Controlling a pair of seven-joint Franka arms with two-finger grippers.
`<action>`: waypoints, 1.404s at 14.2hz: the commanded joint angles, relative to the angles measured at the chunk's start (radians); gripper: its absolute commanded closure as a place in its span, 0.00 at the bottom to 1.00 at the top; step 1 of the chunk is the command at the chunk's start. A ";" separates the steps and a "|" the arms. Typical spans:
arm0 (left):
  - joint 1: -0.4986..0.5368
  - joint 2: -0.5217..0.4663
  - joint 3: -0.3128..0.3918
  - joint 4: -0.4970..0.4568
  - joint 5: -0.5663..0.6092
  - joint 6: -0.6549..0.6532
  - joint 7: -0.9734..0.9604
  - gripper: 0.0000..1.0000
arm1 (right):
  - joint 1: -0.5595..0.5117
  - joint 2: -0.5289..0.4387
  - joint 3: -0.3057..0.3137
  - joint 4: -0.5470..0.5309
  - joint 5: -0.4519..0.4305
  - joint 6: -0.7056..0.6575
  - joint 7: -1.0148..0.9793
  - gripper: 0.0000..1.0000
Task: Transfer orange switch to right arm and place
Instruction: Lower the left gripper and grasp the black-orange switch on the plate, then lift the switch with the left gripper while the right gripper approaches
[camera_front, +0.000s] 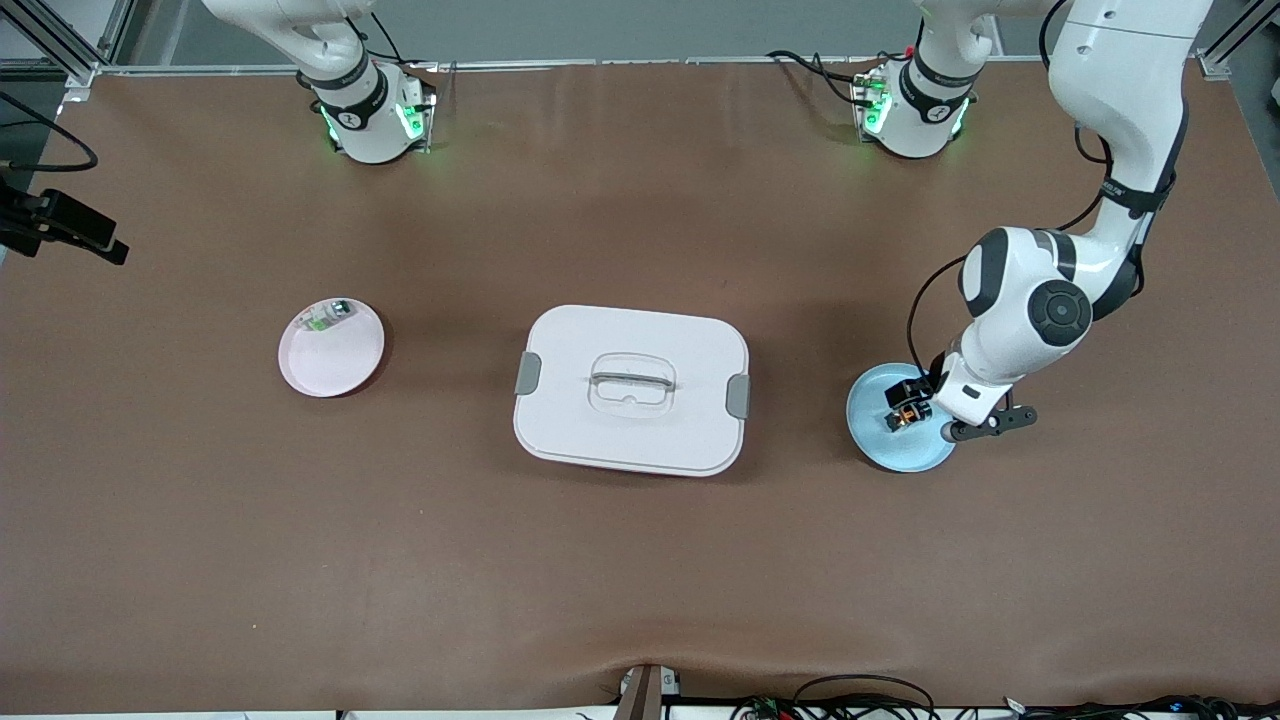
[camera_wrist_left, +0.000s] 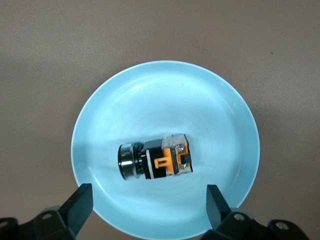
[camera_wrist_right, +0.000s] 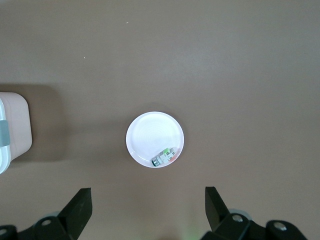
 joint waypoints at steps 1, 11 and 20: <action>-0.002 0.060 -0.002 0.033 0.005 0.052 -0.018 0.00 | -0.005 0.001 0.009 0.006 -0.002 -0.010 0.008 0.00; -0.003 0.134 -0.002 0.087 -0.003 0.066 -0.021 0.00 | 0.023 0.001 0.011 0.002 -0.004 -0.022 0.015 0.00; -0.034 0.091 -0.003 0.079 -0.003 0.042 -0.098 1.00 | 0.144 -0.003 0.014 -0.039 0.151 -0.042 0.149 0.00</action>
